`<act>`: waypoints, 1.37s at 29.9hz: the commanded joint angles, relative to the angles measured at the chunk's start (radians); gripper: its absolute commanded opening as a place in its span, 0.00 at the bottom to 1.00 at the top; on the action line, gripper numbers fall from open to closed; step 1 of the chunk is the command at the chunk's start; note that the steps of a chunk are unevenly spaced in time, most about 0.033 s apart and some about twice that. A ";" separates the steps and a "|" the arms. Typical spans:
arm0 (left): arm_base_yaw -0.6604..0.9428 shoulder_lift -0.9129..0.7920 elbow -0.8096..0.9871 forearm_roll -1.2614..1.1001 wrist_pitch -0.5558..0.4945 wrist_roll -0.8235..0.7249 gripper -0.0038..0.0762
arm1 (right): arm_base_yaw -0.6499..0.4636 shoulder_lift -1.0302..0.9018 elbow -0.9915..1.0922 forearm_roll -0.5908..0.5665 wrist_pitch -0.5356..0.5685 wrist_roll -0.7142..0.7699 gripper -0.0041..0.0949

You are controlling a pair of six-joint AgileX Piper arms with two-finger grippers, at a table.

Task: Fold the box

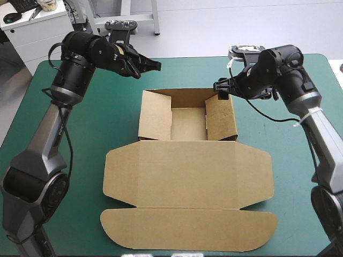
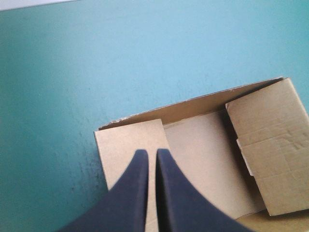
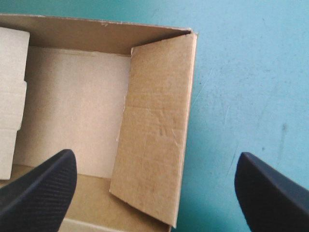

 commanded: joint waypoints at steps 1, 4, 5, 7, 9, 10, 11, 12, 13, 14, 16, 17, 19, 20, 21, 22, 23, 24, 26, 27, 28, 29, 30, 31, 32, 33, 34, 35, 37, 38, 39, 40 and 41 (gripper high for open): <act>-0.004 -0.121 -0.031 -0.006 0.034 0.019 0.04 | 0.001 -0.109 0.038 -0.036 0.009 -0.012 0.87; -0.006 -0.185 -0.031 -0.008 0.034 0.029 0.04 | 0.001 -0.127 0.058 -0.068 0.009 -0.008 0.87; -0.008 -0.210 -0.023 -0.010 0.034 0.033 0.04 | 0.001 -0.127 0.058 -0.068 0.009 -0.009 0.87; -0.008 -0.262 0.010 -0.010 0.034 0.054 0.04 | 0.001 -0.122 0.058 -0.062 0.009 -0.009 0.87; -0.008 -0.331 0.072 -0.008 0.034 0.069 0.04 | 0.001 -0.109 0.058 -0.062 0.009 -0.004 0.87; -0.008 -0.361 0.104 -0.008 0.034 0.087 0.04 | 0.001 -0.103 0.058 -0.062 0.009 -0.004 0.87; -0.008 -0.409 0.161 0.003 0.034 0.103 0.04 | 0.001 -0.089 0.058 -0.062 0.009 -0.004 0.87; -0.008 -0.442 0.203 0.018 0.034 0.115 0.04 | 0.001 -0.080 0.058 -0.062 0.004 -0.004 0.87; -0.008 -0.485 0.248 0.040 0.034 0.123 0.04 | 0.001 -0.064 0.058 -0.062 -0.003 -0.004 0.87; -0.008 -0.528 0.305 0.075 0.034 0.125 0.04 | 0.001 -0.048 0.058 -0.062 -0.009 -0.004 0.88; -0.008 -0.605 0.427 0.135 0.034 0.123 0.04 | 0.001 -0.012 0.046 -0.062 -0.005 -0.009 0.88; -0.008 -0.648 0.488 0.159 0.034 0.123 0.04 | 0.001 0.012 0.034 -0.062 -0.003 -0.012 0.88; -0.008 -0.721 0.599 0.196 0.032 0.126 0.04 | 0.001 0.045 0.011 -0.049 0.002 -0.012 0.88; -0.008 -0.760 0.660 0.212 0.032 0.136 0.04 | 0.001 0.069 -0.006 -0.042 0.003 -0.012 0.88; -0.008 -0.798 0.720 0.224 0.030 0.134 0.04 | 0.001 0.085 -0.018 -0.031 0.003 -0.012 0.88; -0.008 -0.835 0.768 0.228 0.023 0.134 0.04 | 0.001 0.100 -0.028 -0.028 0.003 -0.012 0.88; -0.008 -0.871 0.838 0.229 0.010 0.134 0.04 | 0.001 0.120 -0.042 -0.026 0.009 -0.012 0.88; -0.008 -0.905 0.883 0.229 -0.003 0.134 0.04 | 0.001 0.132 -0.048 -0.023 0.009 -0.012 0.88; -0.008 -0.973 0.989 0.229 -0.041 0.134 0.04 | 0.001 0.153 -0.048 -0.020 0.008 -0.012 0.88; -0.008 -0.999 1.040 0.230 -0.060 0.134 0.04 | 0.001 0.163 -0.048 -0.020 0.008 -0.012 0.88; -0.008 -1.031 1.088 0.230 -0.083 0.134 0.04 | 0.001 0.172 -0.046 -0.025 0.008 -0.012 0.88; -0.008 -1.057 1.125 0.230 -0.108 0.134 0.04 | 0.001 0.180 -0.046 -0.025 0.008 -0.012 0.88; -0.008 -1.089 1.171 0.228 -0.131 0.131 0.04 | 0.001 0.187 -0.046 -0.020 0.008 -0.013 0.88; -0.008 -1.120 1.213 0.221 -0.156 0.126 0.04 | 0.001 0.193 -0.046 -0.013 0.008 -0.013 0.88; -0.008 -1.145 1.246 0.217 -0.175 0.126 0.04 | 0.001 0.203 -0.046 -0.004 0.008 -0.013 0.88; -0.008 -1.176 1.285 0.215 -0.203 0.126 0.04 | 0.001 0.207 -0.046 -0.005 0.008 -0.013 0.88; -0.008 -1.207 1.324 0.216 -0.233 0.126 0.04 | 0.001 0.216 -0.045 0.006 0.008 -0.013 0.87; -0.008 -1.239 1.360 0.216 -0.261 0.126 0.04 | 0.001 0.223 -0.042 0.019 0.008 -0.013 0.87; -0.008 -1.300 1.419 0.216 -0.310 0.124 0.04 | 0.001 0.239 -0.038 0.028 0.008 -0.013 0.86; -0.008 -1.322 1.447 0.213 -0.332 0.119 0.04 | 0.001 0.244 -0.038 0.028 0.008 -0.013 0.85; -0.008 -1.354 1.472 0.210 -0.348 0.116 0.04 | 0.001 0.250 -0.037 0.030 0.008 -0.013 0.84; -0.008 -1.372 1.494 0.208 -0.358 0.111 0.04 | 0.001 0.249 -0.037 0.030 0.008 -0.013 0.83; -0.008 -1.394 1.511 0.208 -0.363 0.103 0.04 | 0.001 0.252 -0.037 0.030 0.008 -0.013 0.83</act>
